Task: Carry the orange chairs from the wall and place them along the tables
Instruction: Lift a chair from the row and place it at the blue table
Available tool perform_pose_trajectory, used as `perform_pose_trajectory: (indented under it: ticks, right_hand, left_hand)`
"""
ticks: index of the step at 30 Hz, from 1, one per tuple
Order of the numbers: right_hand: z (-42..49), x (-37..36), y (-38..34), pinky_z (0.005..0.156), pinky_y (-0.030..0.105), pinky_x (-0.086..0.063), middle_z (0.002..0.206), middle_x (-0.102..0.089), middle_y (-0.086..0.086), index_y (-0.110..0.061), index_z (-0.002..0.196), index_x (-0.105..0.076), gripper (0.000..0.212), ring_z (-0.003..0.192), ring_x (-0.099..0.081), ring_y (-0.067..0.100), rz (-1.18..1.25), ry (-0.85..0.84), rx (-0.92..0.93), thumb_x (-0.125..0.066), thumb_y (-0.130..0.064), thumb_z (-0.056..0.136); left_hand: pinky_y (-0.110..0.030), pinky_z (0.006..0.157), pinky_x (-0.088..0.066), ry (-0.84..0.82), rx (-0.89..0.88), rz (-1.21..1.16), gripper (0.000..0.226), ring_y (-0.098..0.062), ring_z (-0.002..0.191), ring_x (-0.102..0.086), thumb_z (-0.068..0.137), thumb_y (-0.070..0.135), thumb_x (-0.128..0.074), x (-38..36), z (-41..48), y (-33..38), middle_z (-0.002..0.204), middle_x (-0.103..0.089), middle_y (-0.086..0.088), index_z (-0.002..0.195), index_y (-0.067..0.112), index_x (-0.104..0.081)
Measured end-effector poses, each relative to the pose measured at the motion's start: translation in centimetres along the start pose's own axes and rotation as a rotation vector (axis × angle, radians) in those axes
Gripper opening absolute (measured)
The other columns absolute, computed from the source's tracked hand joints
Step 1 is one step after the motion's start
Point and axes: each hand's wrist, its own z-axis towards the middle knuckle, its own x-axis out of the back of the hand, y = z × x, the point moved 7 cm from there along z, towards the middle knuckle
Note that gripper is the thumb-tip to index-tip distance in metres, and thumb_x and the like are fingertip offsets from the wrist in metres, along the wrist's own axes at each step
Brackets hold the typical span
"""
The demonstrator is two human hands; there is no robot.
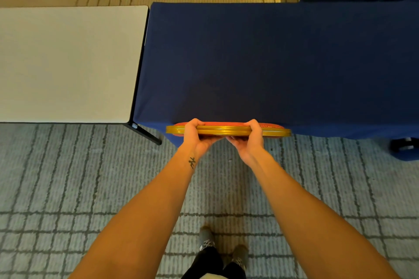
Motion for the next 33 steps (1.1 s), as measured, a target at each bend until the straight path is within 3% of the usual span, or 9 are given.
perform_pose_trajectory:
  ticks: [9,14,17,20,23,25,27,30,33]
  right_hand:
    - [0.7,-0.2,0.2,0.092,0.053,-0.057,0.107,-0.07,0.017,-0.009,0.12,-0.062,0.044,0.101,-0.07,0.032,0.007,0.016,-0.003,-0.063,-0.022,0.078]
    - [0.8,-0.5,-0.2,0.089,0.053,-0.057,0.104,-0.067,0.017,-0.01,0.11,-0.062,0.041,0.095,-0.068,0.032,-0.021,0.024,0.004,-0.064,-0.027,0.073]
    - [0.1,0.0,-0.1,0.089,0.051,-0.058,0.109,-0.069,0.016,-0.009,0.114,-0.063,0.043,0.098,-0.069,0.03,-0.053,0.028,0.002,-0.066,-0.032,0.078]
    - [-1.1,0.2,0.2,0.094,0.047,-0.057,0.122,-0.069,0.012,-0.014,0.132,-0.059,0.061,0.108,-0.069,0.027,-0.065,0.001,-0.011,-0.071,-0.048,0.082]
    - [-4.4,-1.9,1.9,0.109,0.04,-0.045,0.118,-0.07,0.007,-0.016,0.125,-0.064,0.062,0.12,-0.063,0.021,-0.203,-0.126,-0.092,-0.065,-0.064,0.086]
    - [-7.3,-4.0,3.8,0.114,0.035,-0.039,0.116,-0.07,0.005,-0.011,0.118,-0.066,0.059,0.125,-0.059,0.018,-0.278,-0.244,-0.157,-0.058,-0.063,0.091]
    - [-10.0,-5.6,5.3,0.114,0.034,-0.038,0.133,-0.062,0.007,-0.008,0.134,-0.056,0.063,0.132,-0.053,0.018,-0.333,-0.324,-0.195,-0.055,-0.058,0.095]
    - [-12.1,-7.6,7.3,0.108,0.034,-0.04,0.145,-0.051,0.009,-0.007,0.145,-0.046,0.059,0.137,-0.047,0.021,-0.418,-0.409,-0.227,-0.051,-0.047,0.101]
    - [-13.3,-8.9,9.8,0.103,0.036,-0.045,0.144,-0.053,0.012,-0.009,0.137,-0.052,0.048,0.132,-0.053,0.024,-0.508,-0.468,-0.277,-0.051,-0.042,0.102]
  left_hand:
    - [-0.068,0.099,-0.047,-0.003,0.006,-0.008,0.024,-0.047,0.116,-0.06,0.09,0.011,-0.044,0.2,1.3,0.0,0.111,-0.065,-0.026,0.107,-0.001,-0.057]
    - [-0.067,0.102,-0.045,-0.041,0.011,-0.028,0.022,-0.044,0.11,-0.061,0.091,0.014,-0.045,-0.3,1.7,0.0,0.107,-0.065,-0.025,0.1,-0.002,-0.058]
    - [-0.064,0.102,-0.047,-0.041,0.04,-0.027,0.038,-0.043,0.115,-0.062,0.096,0.031,-0.058,0.6,1.2,-0.6,0.121,-0.064,-0.025,0.116,0.0,-0.056]
    - [-0.057,0.1,-0.051,-0.037,-0.012,0.072,0.063,-0.038,0.116,-0.063,0.093,0.061,-0.06,1.4,-0.7,-0.9,0.125,-0.064,-0.021,0.127,0.009,-0.056]
    - [-0.052,0.1,-0.053,-0.007,-0.087,0.11,0.06,-0.032,0.117,-0.064,0.095,0.066,-0.053,2.5,-3.6,-1.7,0.129,-0.064,-0.018,0.121,0.012,-0.059]
    - [-0.041,0.094,-0.054,0.022,-0.13,0.103,0.062,-0.028,0.118,-0.064,0.098,0.063,-0.048,3.5,-5.6,-1.8,0.134,-0.063,-0.015,0.131,0.011,-0.057]
    - [-0.035,0.086,-0.052,0.034,-0.198,0.073,0.066,-0.023,0.118,-0.065,0.099,0.06,-0.049,5.3,-7.5,-1.1,0.134,-0.065,-0.011,0.141,0.01,-0.053]
    - [-0.038,0.087,-0.052,0.044,-0.295,-0.019,0.06,-0.026,0.118,-0.066,0.101,0.055,-0.051,8.4,-11.1,0.9,0.132,-0.066,-0.011,0.142,0.011,-0.049]
    - [-0.048,0.1,-0.052,0.068,-0.359,-0.146,0.057,-0.03,0.12,-0.064,0.103,0.052,-0.049,12.0,-14.7,2.1,0.13,-0.067,-0.012,0.141,0.01,-0.048]
